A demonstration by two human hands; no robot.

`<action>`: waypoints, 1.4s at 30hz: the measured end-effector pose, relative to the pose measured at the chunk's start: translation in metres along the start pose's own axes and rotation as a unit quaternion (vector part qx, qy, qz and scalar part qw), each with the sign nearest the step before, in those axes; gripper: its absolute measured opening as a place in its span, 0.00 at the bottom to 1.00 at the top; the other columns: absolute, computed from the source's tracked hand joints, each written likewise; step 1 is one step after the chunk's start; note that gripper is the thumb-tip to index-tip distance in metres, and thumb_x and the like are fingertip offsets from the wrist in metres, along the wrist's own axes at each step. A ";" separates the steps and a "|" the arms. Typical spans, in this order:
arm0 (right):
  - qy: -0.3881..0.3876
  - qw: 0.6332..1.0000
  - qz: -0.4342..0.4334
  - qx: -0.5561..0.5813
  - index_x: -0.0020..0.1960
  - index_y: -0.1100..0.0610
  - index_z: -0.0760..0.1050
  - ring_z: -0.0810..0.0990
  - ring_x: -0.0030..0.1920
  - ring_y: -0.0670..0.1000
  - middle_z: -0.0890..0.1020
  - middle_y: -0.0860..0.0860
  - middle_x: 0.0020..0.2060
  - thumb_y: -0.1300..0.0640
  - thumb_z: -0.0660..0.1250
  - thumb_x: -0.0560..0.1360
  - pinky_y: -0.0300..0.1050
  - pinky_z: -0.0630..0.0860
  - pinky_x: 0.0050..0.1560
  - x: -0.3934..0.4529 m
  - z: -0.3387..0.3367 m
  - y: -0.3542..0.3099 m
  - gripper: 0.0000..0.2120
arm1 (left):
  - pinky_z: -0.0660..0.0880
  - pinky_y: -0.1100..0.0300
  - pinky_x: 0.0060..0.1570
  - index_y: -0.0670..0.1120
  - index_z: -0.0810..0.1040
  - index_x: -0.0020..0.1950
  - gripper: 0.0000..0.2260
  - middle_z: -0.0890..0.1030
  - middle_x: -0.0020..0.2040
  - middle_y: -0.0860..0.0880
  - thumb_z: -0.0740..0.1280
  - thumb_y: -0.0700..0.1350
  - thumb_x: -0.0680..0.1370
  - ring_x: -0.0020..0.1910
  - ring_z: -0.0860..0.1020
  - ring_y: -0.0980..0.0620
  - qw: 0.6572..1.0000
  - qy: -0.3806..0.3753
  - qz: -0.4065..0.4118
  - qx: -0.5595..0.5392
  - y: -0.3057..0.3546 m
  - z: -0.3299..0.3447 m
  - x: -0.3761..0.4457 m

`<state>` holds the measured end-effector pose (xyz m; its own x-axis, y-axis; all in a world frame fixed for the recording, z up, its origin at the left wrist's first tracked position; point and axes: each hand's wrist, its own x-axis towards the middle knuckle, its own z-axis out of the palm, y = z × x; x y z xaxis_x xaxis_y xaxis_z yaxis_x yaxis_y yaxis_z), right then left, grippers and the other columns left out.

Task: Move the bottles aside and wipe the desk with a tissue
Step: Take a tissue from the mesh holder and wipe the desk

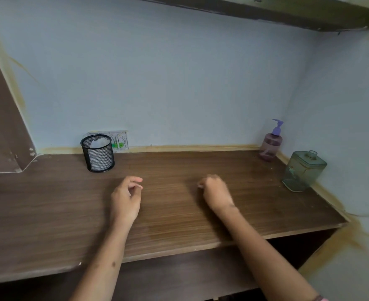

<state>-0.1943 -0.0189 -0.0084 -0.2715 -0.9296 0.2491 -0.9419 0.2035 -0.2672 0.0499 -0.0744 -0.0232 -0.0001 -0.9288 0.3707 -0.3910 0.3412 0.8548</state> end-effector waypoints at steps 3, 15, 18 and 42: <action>0.037 0.993 0.114 -0.012 0.51 0.60 0.81 0.81 0.49 0.58 0.83 0.57 0.47 0.64 0.61 0.77 0.50 0.78 0.52 -0.001 -0.025 0.052 0.10 | 0.66 0.63 0.35 0.49 0.78 0.47 0.13 0.82 0.39 0.52 0.64 0.31 0.73 0.30 0.73 0.54 1.000 -0.004 0.002 0.000 0.001 0.000 0.000; 0.055 0.984 0.167 -0.008 0.46 0.64 0.80 0.80 0.47 0.62 0.82 0.61 0.44 0.68 0.60 0.74 0.49 0.76 0.47 -0.006 -0.028 0.064 0.10 | 0.66 0.58 0.37 0.50 0.78 0.47 0.13 0.82 0.40 0.51 0.64 0.32 0.73 0.27 0.70 0.53 1.000 -0.008 0.000 0.005 0.002 0.002 0.001; 0.014 0.999 0.041 0.001 0.50 0.64 0.80 0.78 0.53 0.62 0.82 0.61 0.49 0.70 0.59 0.73 0.48 0.73 0.54 -0.003 -0.009 0.011 0.12 | 0.66 0.58 0.37 0.49 0.79 0.47 0.12 0.83 0.40 0.51 0.65 0.32 0.73 0.29 0.71 0.53 1.000 -0.003 -0.004 0.006 0.001 0.002 0.001; -0.010 0.897 0.132 0.422 0.48 0.57 0.85 0.83 0.48 0.43 0.86 0.49 0.45 0.63 0.71 0.73 0.32 0.75 0.54 -0.079 -0.051 0.015 0.06 | 0.74 0.52 0.45 0.52 0.78 0.48 0.14 0.80 0.41 0.55 0.66 0.33 0.71 0.40 0.78 0.49 0.996 -0.028 0.069 0.054 0.008 -0.010 -0.047</action>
<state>-0.1975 0.0738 0.0155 -0.4511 -0.8905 0.0593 -0.3578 0.1196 -0.9261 0.0561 -0.0264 -0.0302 -0.1103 -0.8815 0.4592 -0.4808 0.4517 0.7515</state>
